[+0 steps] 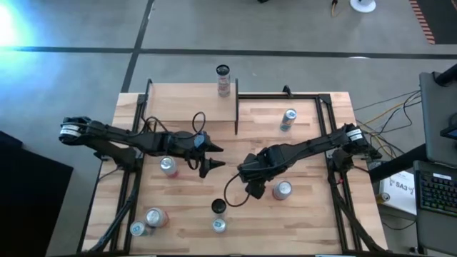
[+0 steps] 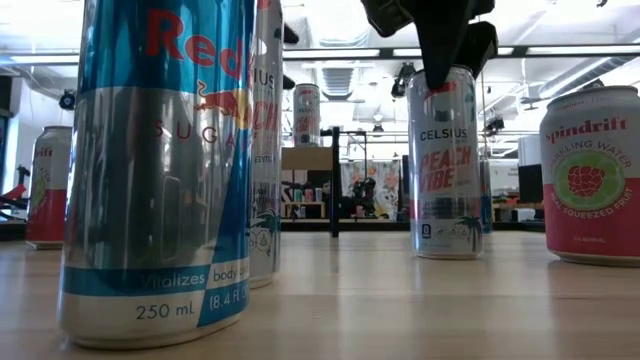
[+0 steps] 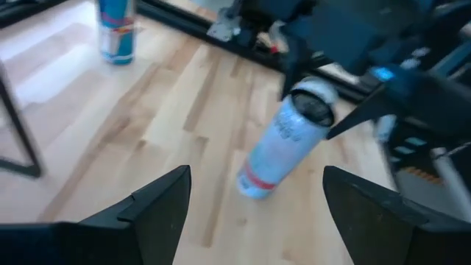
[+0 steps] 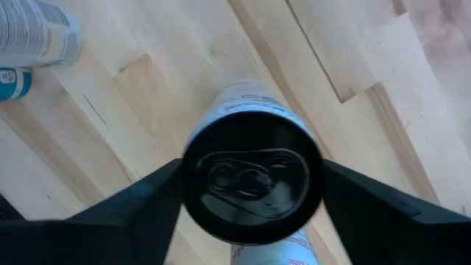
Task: Place canned beverage on shelf
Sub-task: Put the right white-pink soda can on the shelf aligned with the other white-pink soda can
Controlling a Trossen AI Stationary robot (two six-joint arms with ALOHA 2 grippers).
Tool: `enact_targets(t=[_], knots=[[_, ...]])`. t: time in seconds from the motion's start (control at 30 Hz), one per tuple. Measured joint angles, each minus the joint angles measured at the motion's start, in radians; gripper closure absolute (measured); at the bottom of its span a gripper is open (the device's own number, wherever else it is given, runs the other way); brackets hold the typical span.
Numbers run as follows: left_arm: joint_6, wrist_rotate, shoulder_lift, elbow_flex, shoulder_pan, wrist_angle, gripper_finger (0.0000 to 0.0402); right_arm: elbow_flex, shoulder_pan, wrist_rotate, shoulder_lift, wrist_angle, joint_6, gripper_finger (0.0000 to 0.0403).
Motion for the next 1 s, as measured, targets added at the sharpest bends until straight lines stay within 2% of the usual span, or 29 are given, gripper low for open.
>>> enact_targets(t=[0.1, 0.17, 0.37, 0.53, 0.67, 0.8, 1.0], knots=[[0.008, -0.006, 0.0, -0.001, 0.0, -0.011, 0.0116, -0.014, 0.0, -0.01, -0.001, 0.013, -0.007, 0.0153], [-0.021, -0.005, 0.0, -0.001, 0.0, -0.01, 0.0116, -0.021, -0.001, -0.013, -0.002, 0.021, -0.015, 0.0164], [-0.007, -0.004, 0.0, -0.002, 0.0, -0.018, 0.0116, 0.012, -0.005, -0.047, -0.007, 0.009, -0.054, 0.0164], [0.067, 0.003, 0.0, -0.003, 0.0, 0.016, 0.0116, 0.139, -0.01, -0.078, -0.028, -0.058, -0.096, 0.0164], [0.136, 0.071, 0.0, -0.003, 0.0, 0.084, 0.0116, 0.255, -0.025, -0.065, -0.019, -0.14, -0.131, 0.0162], [0.144, 0.117, 0.006, -0.001, 0.0, 0.199, 0.0116, 0.343, -0.045, -0.065, -0.018, -0.17, -0.147, 0.016], [0.164, 0.139, 0.112, 0.111, 0.0, 0.186, 0.0115, 0.425, -0.075, -0.054, -0.013, -0.194, -0.178, 0.0158]])
